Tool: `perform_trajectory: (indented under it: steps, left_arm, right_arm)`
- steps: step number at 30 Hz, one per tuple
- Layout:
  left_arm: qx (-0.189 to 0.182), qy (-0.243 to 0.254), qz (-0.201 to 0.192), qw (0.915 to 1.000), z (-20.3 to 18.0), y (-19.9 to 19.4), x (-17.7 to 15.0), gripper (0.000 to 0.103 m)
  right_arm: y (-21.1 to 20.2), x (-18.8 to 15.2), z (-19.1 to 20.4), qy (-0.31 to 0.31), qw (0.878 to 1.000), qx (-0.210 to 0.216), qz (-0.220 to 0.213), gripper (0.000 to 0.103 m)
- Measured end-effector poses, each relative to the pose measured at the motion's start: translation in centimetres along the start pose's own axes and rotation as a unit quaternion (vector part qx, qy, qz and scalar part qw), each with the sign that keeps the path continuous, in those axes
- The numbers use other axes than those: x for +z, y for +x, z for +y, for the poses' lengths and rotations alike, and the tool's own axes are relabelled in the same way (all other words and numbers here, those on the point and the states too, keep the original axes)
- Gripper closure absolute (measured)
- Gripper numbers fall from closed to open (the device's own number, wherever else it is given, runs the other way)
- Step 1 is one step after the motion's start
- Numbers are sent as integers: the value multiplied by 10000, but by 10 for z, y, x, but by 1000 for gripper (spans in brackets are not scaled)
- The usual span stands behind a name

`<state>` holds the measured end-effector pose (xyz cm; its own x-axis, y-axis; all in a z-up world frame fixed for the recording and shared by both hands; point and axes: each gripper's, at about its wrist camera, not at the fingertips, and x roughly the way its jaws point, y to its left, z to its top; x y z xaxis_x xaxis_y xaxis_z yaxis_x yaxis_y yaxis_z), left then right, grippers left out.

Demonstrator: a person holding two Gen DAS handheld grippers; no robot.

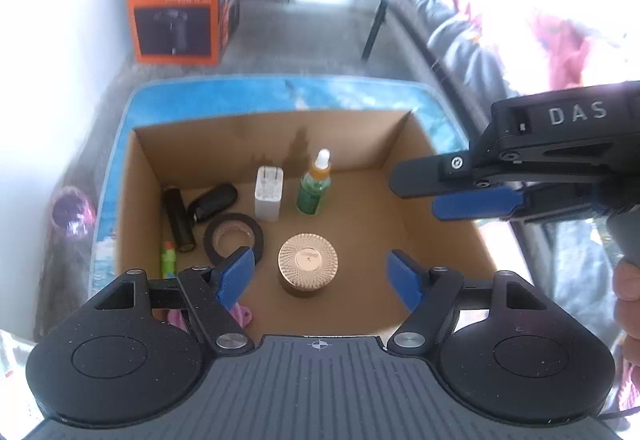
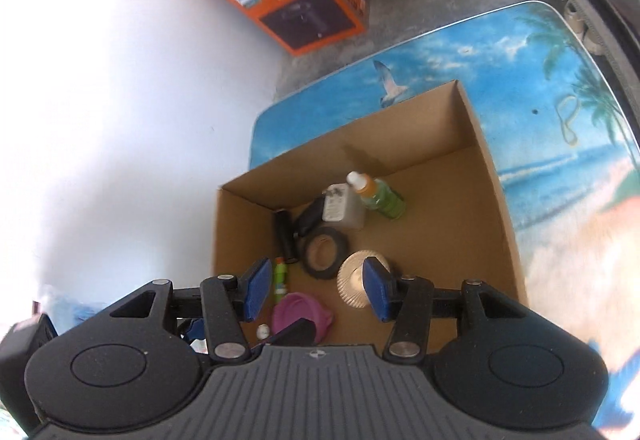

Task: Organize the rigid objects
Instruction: 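Withdraw the open right gripper out of the box, then lower the right gripper onto the white plastic jar and close it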

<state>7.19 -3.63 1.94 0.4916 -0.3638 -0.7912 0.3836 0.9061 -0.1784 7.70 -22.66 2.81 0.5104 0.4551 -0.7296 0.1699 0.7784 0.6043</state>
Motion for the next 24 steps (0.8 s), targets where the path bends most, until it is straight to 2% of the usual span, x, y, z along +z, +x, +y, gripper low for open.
perform_trajectory:
  steps: [6, 11, 14, 16, 18, 24]
  left_arm:
    - [173, 11, -391, 9991, 14, -37, -19, 29]
    - [670, -61, -434, 9968, 39, -55, -40, 29]
    - [907, -127, -306, 9953, 55, -56, -51, 29]
    - [859, -156, -81, 9962, 67, -50, -57, 25]
    - [902, -191, 165, 9956, 76, -40, -65, 25]
    - [678, -279, 622, 9954, 91, 1, -84, 26]
  right_arm:
    - [-11, -40, 24, 83, 9996, 234, 132, 50]
    - [13, -66, 44, 160, 9983, 359, 434, 49]
    - [31, -77, 53, 215, 9973, 382, 585, 49]
    - [43, -81, 59, 233, 9968, 385, 665, 49]
    - [53, -85, 63, 216, 9965, 337, 736, 50]
    - [91, -95, 73, 53, 9950, 48, 1000, 49]
